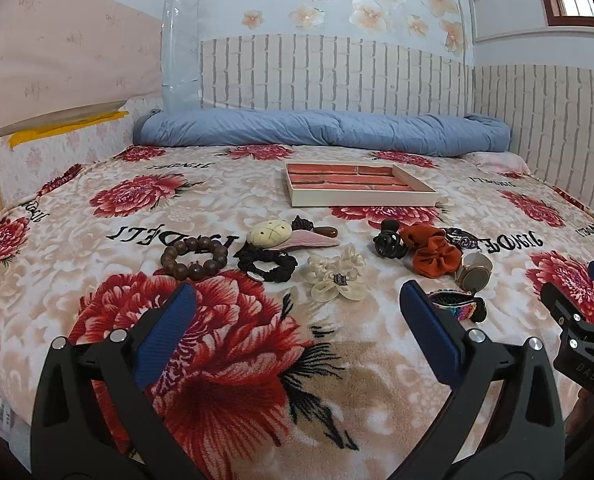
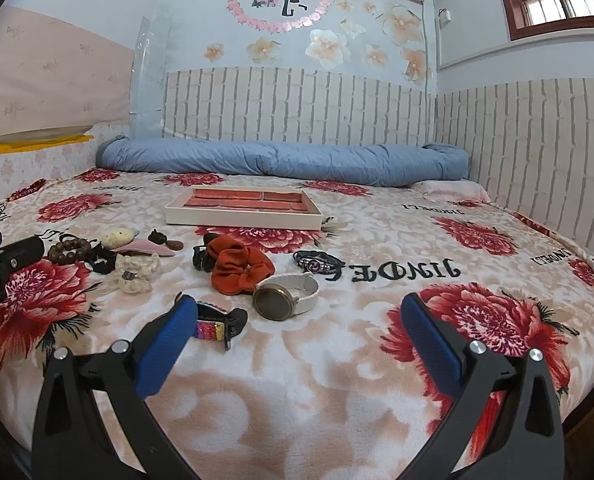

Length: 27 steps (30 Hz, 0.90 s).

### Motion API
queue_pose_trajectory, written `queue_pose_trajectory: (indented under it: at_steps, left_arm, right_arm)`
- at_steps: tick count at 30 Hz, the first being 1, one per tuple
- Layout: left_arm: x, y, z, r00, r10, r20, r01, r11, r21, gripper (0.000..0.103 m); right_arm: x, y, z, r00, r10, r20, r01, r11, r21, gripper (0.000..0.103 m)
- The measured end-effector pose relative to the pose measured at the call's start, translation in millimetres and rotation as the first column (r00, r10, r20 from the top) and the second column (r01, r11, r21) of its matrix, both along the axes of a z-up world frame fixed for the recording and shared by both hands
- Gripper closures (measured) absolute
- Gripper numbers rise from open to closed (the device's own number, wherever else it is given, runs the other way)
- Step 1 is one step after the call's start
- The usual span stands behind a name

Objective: Organize jewelry

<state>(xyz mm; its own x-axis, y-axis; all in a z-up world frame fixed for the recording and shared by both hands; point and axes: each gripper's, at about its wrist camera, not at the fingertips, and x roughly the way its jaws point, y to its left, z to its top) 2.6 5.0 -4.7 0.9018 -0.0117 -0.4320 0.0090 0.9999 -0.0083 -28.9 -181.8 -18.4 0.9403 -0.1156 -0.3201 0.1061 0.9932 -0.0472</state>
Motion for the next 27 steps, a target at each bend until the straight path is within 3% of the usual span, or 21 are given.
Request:
queue_pose_trajectory:
  at_steps: [27]
  left_arm:
    - [2.4, 3.6, -1.8, 1.000, -0.002, -0.010, 0.002, 1.000, -0.004, 0.005]
  right_arm:
    - [0.8, -0.5, -2.1, 1.000, -0.004, -0.008, 0.004, 1.000, 0.001, 0.004]
